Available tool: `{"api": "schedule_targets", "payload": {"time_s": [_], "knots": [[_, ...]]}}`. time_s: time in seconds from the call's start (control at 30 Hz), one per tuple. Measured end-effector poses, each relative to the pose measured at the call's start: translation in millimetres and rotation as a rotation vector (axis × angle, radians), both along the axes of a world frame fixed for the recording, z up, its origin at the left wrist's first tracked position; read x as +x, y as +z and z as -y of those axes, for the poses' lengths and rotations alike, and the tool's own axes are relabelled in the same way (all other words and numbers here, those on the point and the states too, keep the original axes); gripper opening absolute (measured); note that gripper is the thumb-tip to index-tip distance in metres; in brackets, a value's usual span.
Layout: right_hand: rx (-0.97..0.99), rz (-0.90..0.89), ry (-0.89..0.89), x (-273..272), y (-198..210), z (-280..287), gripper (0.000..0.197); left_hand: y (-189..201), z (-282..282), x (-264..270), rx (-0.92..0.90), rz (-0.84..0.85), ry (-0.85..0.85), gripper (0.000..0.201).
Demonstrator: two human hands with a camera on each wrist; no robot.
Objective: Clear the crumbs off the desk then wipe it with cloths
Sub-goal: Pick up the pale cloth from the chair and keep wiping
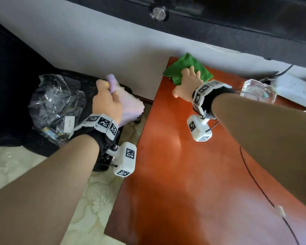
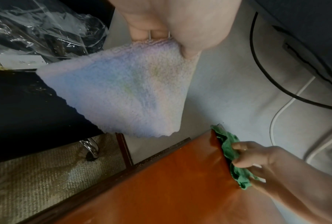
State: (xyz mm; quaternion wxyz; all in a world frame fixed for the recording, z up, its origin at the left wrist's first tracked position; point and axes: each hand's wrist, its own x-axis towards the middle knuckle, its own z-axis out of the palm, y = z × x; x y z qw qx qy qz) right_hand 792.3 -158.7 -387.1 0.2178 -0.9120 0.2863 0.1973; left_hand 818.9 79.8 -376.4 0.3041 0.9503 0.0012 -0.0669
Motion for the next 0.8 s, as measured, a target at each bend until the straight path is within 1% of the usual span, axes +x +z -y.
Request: {"api": "schedule_targets", "payload": {"time_s": [0.1,0.17,0.23,0.3,0.43,0.57,0.67,0.8], "knots": [[-0.061,0.113,-0.057,16.3,6.8,-1.3,0.073,-0.6,-10.1,1.7,-0.01,0.009,0.032,0.025],[-0.093,0.125,-0.073,25.6,7.6,-4.5,0.074,1.2,-15.7,4.9,-0.029,0.022,0.047,0.024],[-0.068,0.02,-0.061,29.1,3.0,-15.2,0.085,3.4,-19.9,8.3,-0.031,0.034,0.066,0.025],[-0.102,-0.081,-0.033,28.0,-3.1,-23.9,0.094,4.7,-21.5,11.8,-0.021,0.041,0.081,0.025],[-0.117,-0.127,0.087,25.4,-8.4,-18.2,0.105,8.6,-27.8,19.0,0.014,0.046,0.044,0.026],[-0.097,-0.095,0.198,5.0,-18.7,-25.7,0.11,16.9,-38.6,17.9,0.038,0.063,0.019,0.025],[-0.045,-0.131,0.257,-19.1,-21.0,-44.2,0.11,18.5,-43.1,10.0,0.059,0.052,-0.008,0.023],[-0.057,-0.157,0.299,-52.4,-19.7,-71.1,0.109,17.1,-48.6,-1.4,0.074,0.016,-0.077,0.024]]}}
